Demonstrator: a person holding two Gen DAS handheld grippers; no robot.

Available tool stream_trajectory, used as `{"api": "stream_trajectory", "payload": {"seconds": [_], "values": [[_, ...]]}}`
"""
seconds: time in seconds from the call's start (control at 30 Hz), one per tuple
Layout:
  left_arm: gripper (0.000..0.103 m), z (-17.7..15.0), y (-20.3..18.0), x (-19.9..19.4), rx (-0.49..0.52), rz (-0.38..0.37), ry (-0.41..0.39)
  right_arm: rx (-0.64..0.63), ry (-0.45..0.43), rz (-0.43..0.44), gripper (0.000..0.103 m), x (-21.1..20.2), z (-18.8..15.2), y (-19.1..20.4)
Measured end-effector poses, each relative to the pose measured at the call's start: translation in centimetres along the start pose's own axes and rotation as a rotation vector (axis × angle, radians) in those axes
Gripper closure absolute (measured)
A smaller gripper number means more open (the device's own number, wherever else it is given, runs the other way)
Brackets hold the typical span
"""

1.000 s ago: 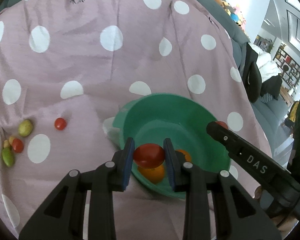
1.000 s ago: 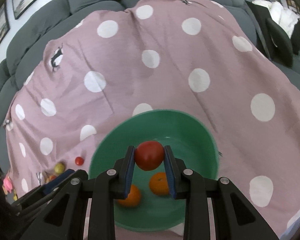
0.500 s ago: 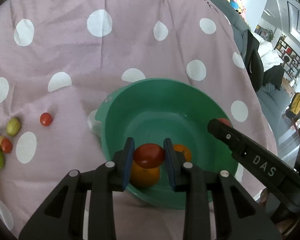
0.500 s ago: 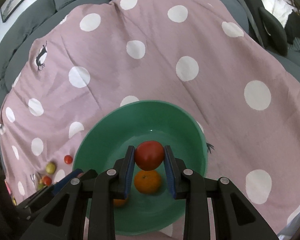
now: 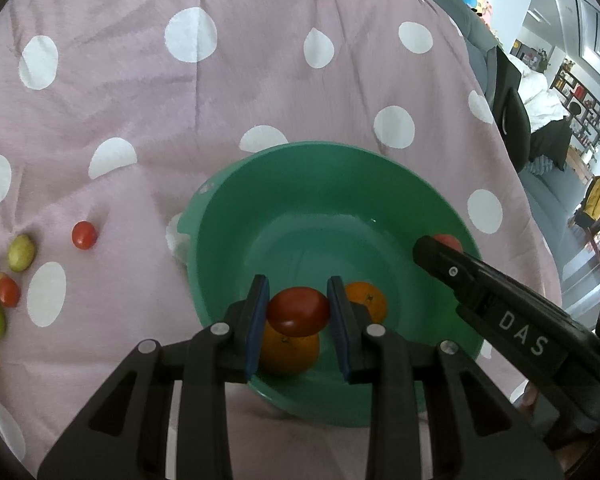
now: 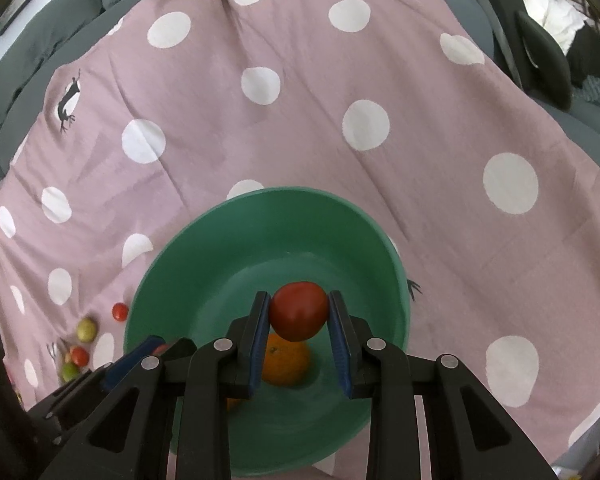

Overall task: Organize fruits
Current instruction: 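Lower the tomato into the bowl and open the right tool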

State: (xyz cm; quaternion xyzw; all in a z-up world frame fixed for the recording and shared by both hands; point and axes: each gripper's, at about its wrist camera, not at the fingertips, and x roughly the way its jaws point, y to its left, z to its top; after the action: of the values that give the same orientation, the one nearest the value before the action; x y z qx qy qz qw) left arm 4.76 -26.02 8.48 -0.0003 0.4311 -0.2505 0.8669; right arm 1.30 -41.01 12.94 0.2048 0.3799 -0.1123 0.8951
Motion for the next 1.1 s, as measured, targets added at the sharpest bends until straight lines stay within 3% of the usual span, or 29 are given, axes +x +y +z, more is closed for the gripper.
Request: {"api": "stream_trajectory", "payload": {"seconds": [1.1], "values": [[0.073,-0.11,-0.26,0.53,0.006,0.001,0.009,-0.03,0.033,-0.036,0.072,0.84,0.08,0.45]]}}
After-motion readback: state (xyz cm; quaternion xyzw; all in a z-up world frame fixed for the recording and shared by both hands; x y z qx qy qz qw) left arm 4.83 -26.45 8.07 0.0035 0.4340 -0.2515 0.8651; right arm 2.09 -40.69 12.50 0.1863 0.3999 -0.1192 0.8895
